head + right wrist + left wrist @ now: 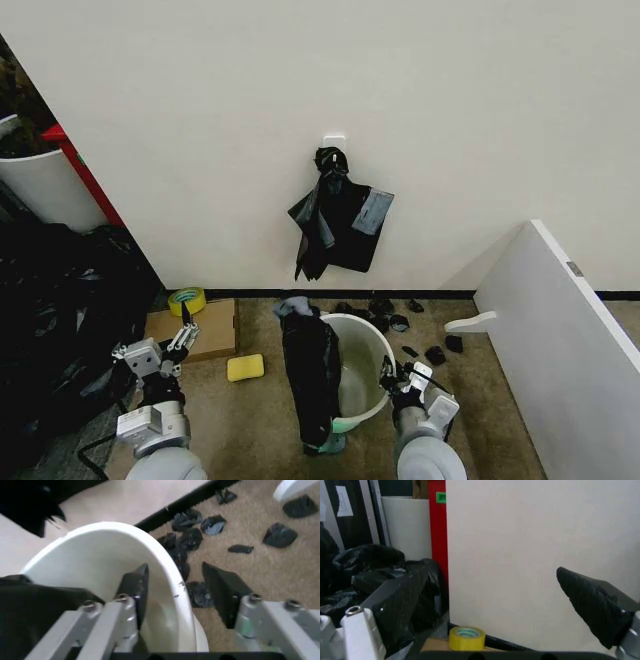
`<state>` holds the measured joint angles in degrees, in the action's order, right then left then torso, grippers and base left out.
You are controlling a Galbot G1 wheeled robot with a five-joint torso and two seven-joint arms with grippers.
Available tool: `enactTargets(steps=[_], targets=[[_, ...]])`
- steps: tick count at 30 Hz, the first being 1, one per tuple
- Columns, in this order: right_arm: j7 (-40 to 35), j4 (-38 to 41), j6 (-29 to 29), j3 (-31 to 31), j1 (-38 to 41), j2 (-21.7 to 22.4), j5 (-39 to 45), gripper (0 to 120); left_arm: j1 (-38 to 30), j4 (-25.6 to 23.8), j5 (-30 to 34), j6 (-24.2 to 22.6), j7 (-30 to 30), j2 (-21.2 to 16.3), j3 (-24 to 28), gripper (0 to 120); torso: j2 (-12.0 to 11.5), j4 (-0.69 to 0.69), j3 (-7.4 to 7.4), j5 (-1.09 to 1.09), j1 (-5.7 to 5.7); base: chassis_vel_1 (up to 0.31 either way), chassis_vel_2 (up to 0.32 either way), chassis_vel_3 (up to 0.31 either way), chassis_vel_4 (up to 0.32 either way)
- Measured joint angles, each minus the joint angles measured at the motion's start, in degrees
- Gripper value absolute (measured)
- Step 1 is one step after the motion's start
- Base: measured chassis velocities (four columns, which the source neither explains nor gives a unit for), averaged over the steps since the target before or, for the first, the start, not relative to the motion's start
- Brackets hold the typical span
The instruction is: Place the garbage bag over the trash bin.
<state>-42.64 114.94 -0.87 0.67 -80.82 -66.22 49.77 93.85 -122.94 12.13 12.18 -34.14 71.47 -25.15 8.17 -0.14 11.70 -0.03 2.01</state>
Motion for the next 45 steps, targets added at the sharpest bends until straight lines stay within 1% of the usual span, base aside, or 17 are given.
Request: enactTargets(steps=[2, 4, 6, 7, 10, 13, 17, 23, 26, 28, 30, 31, 37, 38, 40, 44, 45], targets=[[0.1, 2.3, 0.2, -0.1, -1.8, 0.7, -2.3, 50, -0.3, 0.4, 0.1, -0.2, 0.0, -0.2, 0.1, 100, 0.0, -0.01, 0.0, 0.0, 0.0, 0.0, 0.0, 0.0, 0.0], [1.6, 4.7, -0.4, -0.4, -4.0, 1.9, -7.5, 59, -0.7, 1.1, 0.1, -0.3, 0.0, -0.3, 0.5, 100, 0.0, -0.02, 0.0, 0.0, 0.0, 0.0, 0.0, 0.0, 0.0], [9.1, 7.3, -3.6, -0.5, -5.1, 4.3, -14.9, 67, -0.9, 1.7, -0.1, -0.5, 0.1, -0.2, 1.1, 100, 0.0, -0.01, 0.0, 0.0, 0.0, 0.0, 0.0, 0.0, 0.0], [9.1, 7.3, -3.6, -0.5, -5.1, 4.3, -14.9, 67, -0.9, 1.7, -0.1, -0.5, 0.1, -0.2, 1.1, 100, 0.0, -0.01, 0.0, 0.0, 0.0, 0.0, 0.0, 0.0, 0.0], [15.6, 8.6, -5.1, -1.3, -4.5, 6.6, -20.4, 81, -1.1, 2.3, -0.5, -0.8, 0.1, -0.2, 1.8, 100, 0.0, -0.01, 0.0, 0.0, 0.0, 0.0, 0.0, 0.0, 0.0], [17.9, 9.5, -3.1, -3.4, -2.5, 8.1, -22.5, 92, -1.4, 3.4, -1.4, -0.9, 0.1, -0.2, 2.5, 100, 0.0, -0.01, 0.0, 0.01, 0.0, 0.0, 0.0, 0.0, 0.0], [18.9, 8.8, -1.7, -6.3, -0.4, 8.5, -24.6, 99, -1.4, 3.7, -1.8, -1.0, 0.1, -0.1, 2.6, 100, 0.0, 0.0, 0.0, 0.0, 0.0, 0.0, 0.0, 0.0, 0.0], [20.1, 6.0, -0.6, -10.9, 3.3, 8.1, -25.6, 100, -1.4, 4.0, -2.0, -1.2, 0.1, 0.2, 2.5, 100, 0.0, 0.0, 0.0, 0.0, 0.0, 0.0, 0.0, 0.0, 0.0], [17.6, 3.8, 2.6, -13.0, 5.8, 7.2, -25.8, 100, -1.3, 4.3, -2.3, -1.3, 0.1, 0.5, 2.7, 100, 0.0, 0.0, 0.0, 0.0, 0.0, 0.0, 0.0, 0.0, 0.0], [14.5, 2.5, 6.0, -13.6, 7.3, 6.5, -25.5, 93, -1.3, 4.3, -2.4, -1.4, 0.1, 0.6, 3.0, 100, 0.0, 0.0, 0.0, 0.0, 0.0, 0.0, 0.0, 0.0, 0.0], [12.9, 1.9, 7.3, -13.7, 8.0, 6.1, -25.0, 88, -1.1, 4.1, -2.0, -1.8, 0.1, 0.6, 3.3, 100, 0.0, -0.01, 0.0, 0.0, 0.0, 0.0, 0.0, 0.0, 0.0], [12.9, 1.9, 7.3, -13.7, 8.0, 6.1, -25.0, 88, -1.1, 4.1, -2.0, -1.8, 0.1, 0.6, 3.3, 100, 0.0, -0.01, 0.0, 0.0, 0.0, 0.0, 0.0, 0.0, 0.0], [12.2, 1.8, 7.6, -13.7, 8.2, 5.6, -24.8, 60, -0.7, 2.4, 2.4, -3.9, 1.1, -1.0, 5.3, 100, 0.0, 0.0, 0.0, 0.0, 0.0, 0.0, 0.0, 0.0, 0.0], [12.2, 1.8, 7.6, -13.7, 8.2, 5.6, -24.8, 60, -0.7, 2.4, 2.4, -3.9, 1.1, -1.0, 5.3, 100, 0.0, 0.0, 0.0, 0.0, 0.0, 0.0, 0.0, 0.0, 0.0], [12.2, 1.8, 7.5, -13.7, 8.0, 5.5, -24.8, 52, -0.8, 2.3, 3.2, -4.0, 2.1, -1.5, 5.8, 100, 0.0, 0.0, 0.0, 0.01, 0.0, 0.0, 0.0, 0.0, 0.0], [12.4, 1.5, 6.6, -13.0, 7.4, 5.1, -24.5, 36, -1.7, 1.4, 8.6, -6.8, 4.5, -2.2, 7.1, 100, 0.0, 0.0, 0.0, 0.0, 0.0, 0.0, 0.0, 0.0, 0.0], [12.4, 1.5, 6.6, -13.0, 7.4, 5.1, -24.5, 36, -1.7, 1.4, 8.6, -6.8, 4.5, -2.2, 7.1, 100, 0.0, 0.0, 0.0, 0.0, 0.0, 0.0, 0.0, 0.0, 0.0]])
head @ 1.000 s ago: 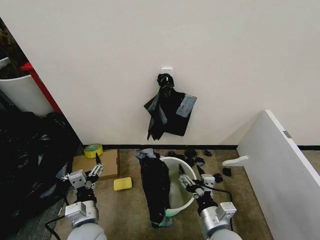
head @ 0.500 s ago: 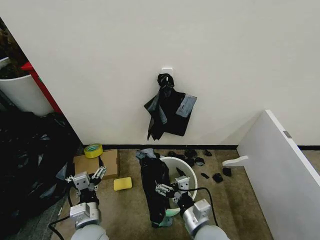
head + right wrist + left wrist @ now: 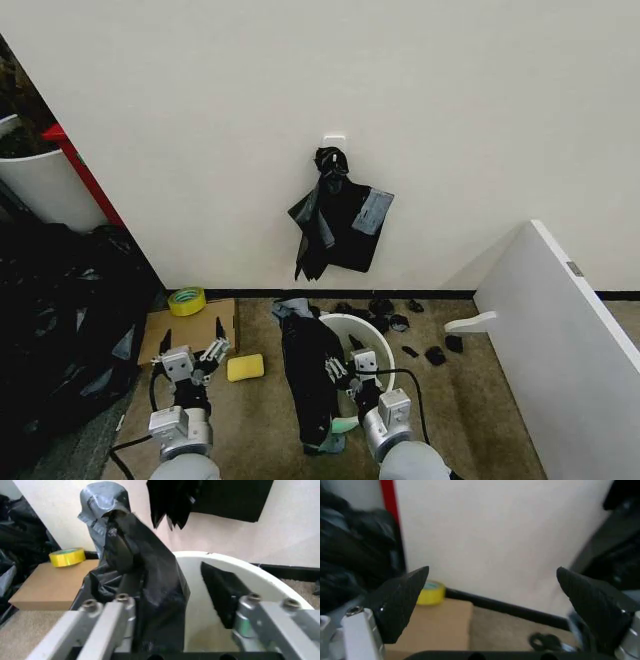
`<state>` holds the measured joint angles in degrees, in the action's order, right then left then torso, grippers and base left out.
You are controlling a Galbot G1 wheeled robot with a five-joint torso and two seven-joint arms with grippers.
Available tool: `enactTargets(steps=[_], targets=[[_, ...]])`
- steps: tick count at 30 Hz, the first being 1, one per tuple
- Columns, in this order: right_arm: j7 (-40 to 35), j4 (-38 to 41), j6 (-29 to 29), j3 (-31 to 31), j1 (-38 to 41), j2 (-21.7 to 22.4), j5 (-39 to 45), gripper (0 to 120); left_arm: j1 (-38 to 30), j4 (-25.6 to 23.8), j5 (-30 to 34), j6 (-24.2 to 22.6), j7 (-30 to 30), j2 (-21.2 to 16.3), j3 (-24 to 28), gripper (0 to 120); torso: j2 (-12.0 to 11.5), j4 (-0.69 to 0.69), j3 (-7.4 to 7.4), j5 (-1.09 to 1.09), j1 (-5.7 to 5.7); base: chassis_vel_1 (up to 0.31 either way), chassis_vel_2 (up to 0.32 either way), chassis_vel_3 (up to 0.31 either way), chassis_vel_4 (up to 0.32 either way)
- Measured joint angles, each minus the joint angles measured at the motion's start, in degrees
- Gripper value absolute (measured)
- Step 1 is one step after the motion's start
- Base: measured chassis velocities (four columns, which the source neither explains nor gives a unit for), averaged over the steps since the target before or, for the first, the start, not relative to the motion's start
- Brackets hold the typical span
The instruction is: Place the garbage bag over the trash bin.
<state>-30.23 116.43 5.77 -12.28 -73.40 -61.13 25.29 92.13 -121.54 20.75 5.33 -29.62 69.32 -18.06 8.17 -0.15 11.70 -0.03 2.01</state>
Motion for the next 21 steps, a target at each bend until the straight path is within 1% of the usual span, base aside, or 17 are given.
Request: enactTargets(steps=[3, 5, 6, 8, 9, 10, 14, 16, 19, 21], targets=[[0.4, -0.4, -1.0, 0.6, -0.3, -0.3, 0.1, 23, -1.0, 1.4, 1.4, -0.2, 3.5, -0.6, 1.2, 100, 0.0, 0.0, 0.0, 0.0, 0.0, 0.0, 0.0, 0.0, 0.0], [0.6, -0.6, -1.3, 0.8, -0.4, -0.4, 0.2, 19, -1.5, 2.1, 1.9, -0.2, 4.8, -1.0, 1.7, 100, 0.0, 0.0, 0.0, 0.01, 0.0, 0.0, 0.0, 0.0, 0.0], [0.7, -0.6, -1.5, 1.0, -0.5, -0.4, 0.2, 10, -2.1, 2.6, 2.4, -0.5, 5.6, -1.3, 2.2, 100, 0.0, 0.0, 0.0, 0.01, 0.0, 0.0, 0.0, 0.0, 0.0], [0.8, -0.6, -1.5, 1.1, -0.5, -0.5, 0.3, 9, -2.4, 2.9, 2.8, -0.9, 6.0, -1.6, 2.5, 100, 0.0, 0.0, 0.0, 0.0, 0.0, 0.0, 0.0, 0.0, 0.0], [1.0, -0.6, -1.7, 1.3, -0.8, -0.6, 0.5, 2, -4.0, 3.5, 5.0, -3.0, 7.1, -2.4, 4.1, 100, 0.0, 0.0, 0.0, 0.0, 0.0, 0.0, 0.0, 0.0, 0.0], [1.1, -0.6, -1.7, 1.4, -0.9, -0.6, 0.5, 0, -4.9, 3.5, 6.4, -4.6, 7.4, -3.0, 5.6, 100, 0.0, 0.0, 0.0, 0.0, 0.0, 0.0, 0.0, 0.0, 0.0], [1.3, -0.6, -1.8, 2.1, -1.1, -0.7, 0.6, 0, -8.1, 4.7, 8.8, -9.4, 7.7, -5.1, 10.9, 100, 0.0, -0.01, 0.0, 0.0, 0.0, 0.0, 0.0, 0.0, 0.0], [1.3, -0.6, -1.8, 2.2, -1.1, -0.7, 0.6, 0, -8.5, 4.9, 9.0, -10.0, 7.7, -5.4, 11.5, 100, 0.0, -0.01, 0.0, 0.0, 0.0, 0.0, 0.0, 0.0, 0.0], [1.3, -0.6, -1.8, 3.2, -1.5, -0.7, 2.2, 0, -10.1, 5.1, 11.1, -13.7, 7.9, -7.0, 14.7, 100, 0.0, 0.0, 0.0, -0.01, 0.0, 0.0, 0.0, 0.0, 0.0], [1.3, -0.6, -1.8, 3.4, -1.5, -0.7, 2.9, 0, -10.2, 5.1, 11.3, -14.0, 7.9, -7.1, 15.0, 100, 0.0, 0.0, 0.0, 0.0, 0.0, 0.0, 0.0, 0.0, 0.0]])
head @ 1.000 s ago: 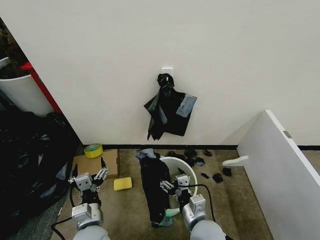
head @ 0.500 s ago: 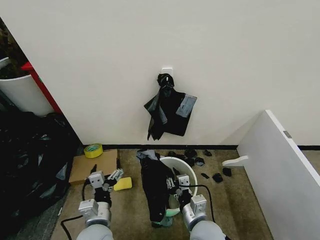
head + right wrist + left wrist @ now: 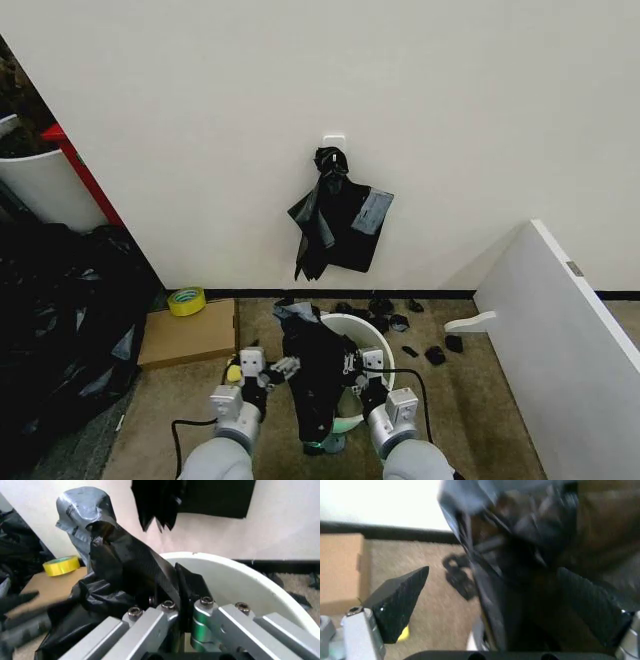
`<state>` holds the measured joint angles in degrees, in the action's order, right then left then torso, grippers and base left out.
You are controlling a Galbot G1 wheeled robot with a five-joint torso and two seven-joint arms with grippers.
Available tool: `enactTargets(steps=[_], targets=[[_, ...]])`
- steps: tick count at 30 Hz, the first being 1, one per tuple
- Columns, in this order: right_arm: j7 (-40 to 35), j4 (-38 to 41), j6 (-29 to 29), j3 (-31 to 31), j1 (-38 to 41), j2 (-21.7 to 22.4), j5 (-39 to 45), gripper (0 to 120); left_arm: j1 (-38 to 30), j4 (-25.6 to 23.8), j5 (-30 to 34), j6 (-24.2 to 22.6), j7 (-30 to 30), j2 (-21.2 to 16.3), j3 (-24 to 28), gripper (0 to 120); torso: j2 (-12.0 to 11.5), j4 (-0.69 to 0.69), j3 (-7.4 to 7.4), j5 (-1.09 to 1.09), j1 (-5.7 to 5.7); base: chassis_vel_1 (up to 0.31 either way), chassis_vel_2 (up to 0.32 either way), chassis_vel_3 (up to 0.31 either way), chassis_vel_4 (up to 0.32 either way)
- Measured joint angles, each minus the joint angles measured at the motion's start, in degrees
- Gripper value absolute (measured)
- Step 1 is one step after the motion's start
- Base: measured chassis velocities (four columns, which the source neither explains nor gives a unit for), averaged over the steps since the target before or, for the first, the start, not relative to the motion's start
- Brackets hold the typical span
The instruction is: Place the garbage bag over the trash bin.
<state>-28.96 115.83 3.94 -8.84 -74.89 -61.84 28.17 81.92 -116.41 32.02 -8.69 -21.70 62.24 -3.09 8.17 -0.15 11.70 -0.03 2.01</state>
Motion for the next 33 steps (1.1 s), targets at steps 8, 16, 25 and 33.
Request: enactTargets(steps=[8, 16, 25, 33], targets=[[-1.3, -0.5, 0.3, 2.4, -0.4, -0.1, 4.7, 0, -0.2, 0.3, -1.5, -0.3, 0.1, 0.0, 1.8, 100, 0.0, 0.0, 0.0, 0.0, 0.0, 0.0, 0.0, 0.0, 0.0], [-1.7, -1.5, 0.5, 3.0, -0.2, -0.3, 6.2, 0, -0.5, -0.6, -3.2, -1.8, -2.6, 1.3, 3.4, 100, 0.0, 0.0, 0.0, 0.0, 0.0, 0.0, 0.0, 0.0, 0.0], [-1.7, -2.4, 0.9, 3.0, 0.1, -0.3, 6.2, 0, -2.7, 0.4, -2.2, -7.7, -7.8, 3.2, 3.7, 100, 0.0, 0.0, 0.0, 0.0, 0.0, 0.0, 0.0, 0.0, 0.0], [-1.7, -2.7, 1.0, 2.5, 0.0, -0.9, 5.0, 0, -7.0, 1.7, 2.9, -13.4, -9.6, 3.5, 4.7, 98, 0.0, 0.0, 0.0, 0.0, 0.0, 0.0, 0.0, 0.0, 0.0]])
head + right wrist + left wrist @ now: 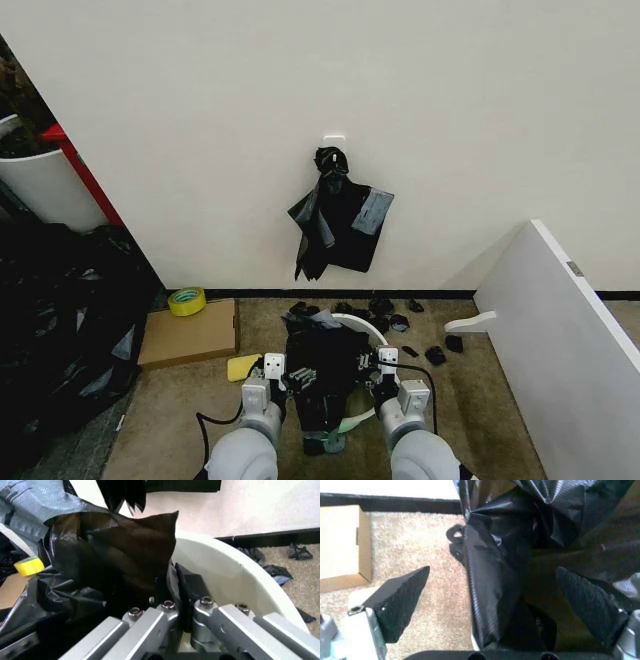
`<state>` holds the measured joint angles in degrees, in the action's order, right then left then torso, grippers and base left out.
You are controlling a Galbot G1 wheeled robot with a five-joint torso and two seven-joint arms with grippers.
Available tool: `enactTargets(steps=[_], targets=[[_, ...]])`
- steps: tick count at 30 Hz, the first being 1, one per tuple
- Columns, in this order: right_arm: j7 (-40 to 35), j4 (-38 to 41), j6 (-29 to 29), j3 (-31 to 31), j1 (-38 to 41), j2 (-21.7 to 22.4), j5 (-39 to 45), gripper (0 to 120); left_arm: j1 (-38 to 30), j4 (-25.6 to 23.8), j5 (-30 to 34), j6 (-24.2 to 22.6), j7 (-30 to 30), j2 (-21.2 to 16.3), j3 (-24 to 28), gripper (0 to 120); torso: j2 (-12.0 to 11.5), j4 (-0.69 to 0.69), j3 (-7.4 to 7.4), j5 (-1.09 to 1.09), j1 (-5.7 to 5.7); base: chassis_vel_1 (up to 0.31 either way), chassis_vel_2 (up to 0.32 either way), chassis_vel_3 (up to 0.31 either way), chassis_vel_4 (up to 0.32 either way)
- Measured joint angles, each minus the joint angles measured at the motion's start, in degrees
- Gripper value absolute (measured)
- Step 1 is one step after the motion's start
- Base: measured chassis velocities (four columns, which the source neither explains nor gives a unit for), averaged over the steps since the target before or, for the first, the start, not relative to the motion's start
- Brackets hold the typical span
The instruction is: Place the garbage bag over the trash bin.
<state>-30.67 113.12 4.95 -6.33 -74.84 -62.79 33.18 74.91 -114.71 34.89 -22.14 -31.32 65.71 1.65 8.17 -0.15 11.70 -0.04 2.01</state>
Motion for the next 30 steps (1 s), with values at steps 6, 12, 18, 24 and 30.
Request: enactTargets(steps=[6, 12, 18, 24, 30], targets=[[0.1, -0.4, 0.0, -0.1, 0.0, -0.5, -0.7, 0, -3.1, 2.0, 3.0, -3.9, -2.0, 1.5, 1.2, 97, 0.0, 0.0, 0.0, 0.0, 0.0, 0.0, 0.0, 0.0, 0.0], [0.1, -0.6, 0.0, -0.2, -0.1, -0.8, -1.3, 0, -5.0, 4.7, 3.9, -5.6, -3.2, 2.7, 2.0, 92, 0.0, 0.0, 0.0, 0.0, 0.0, 0.0, 0.0, 0.0, 0.0], [0.2, -0.8, 0.0, -0.2, -0.2, -1.0, -1.8, 0, -5.6, 5.8, 4.3, -5.8, -3.5, 3.2, 2.1, 72, 0.0, 0.01, -0.01, -0.01, 0.0, 0.0, 0.0, 0.0, 0.0], [0.3, -1.1, -0.1, -0.2, -0.2, -1.1, -2.5, 0, -5.4, 5.3, 5.3, -5.7, -3.4, 3.0, 1.9, 51, 0.0, 0.0, -0.01, 0.0, 0.0, 0.0, 0.0, 0.0, 0.0], [1.2, -1.6, -1.2, -0.3, -0.2, -1.0, -4.2, 0, -3.6, 2.8, 7.5, -6.6, -3.3, 1.7, -0.8, 25, 0.0, 0.0, 0.0, 0.02, 0.0, 0.0, 0.0, 0.0, 0.0]])
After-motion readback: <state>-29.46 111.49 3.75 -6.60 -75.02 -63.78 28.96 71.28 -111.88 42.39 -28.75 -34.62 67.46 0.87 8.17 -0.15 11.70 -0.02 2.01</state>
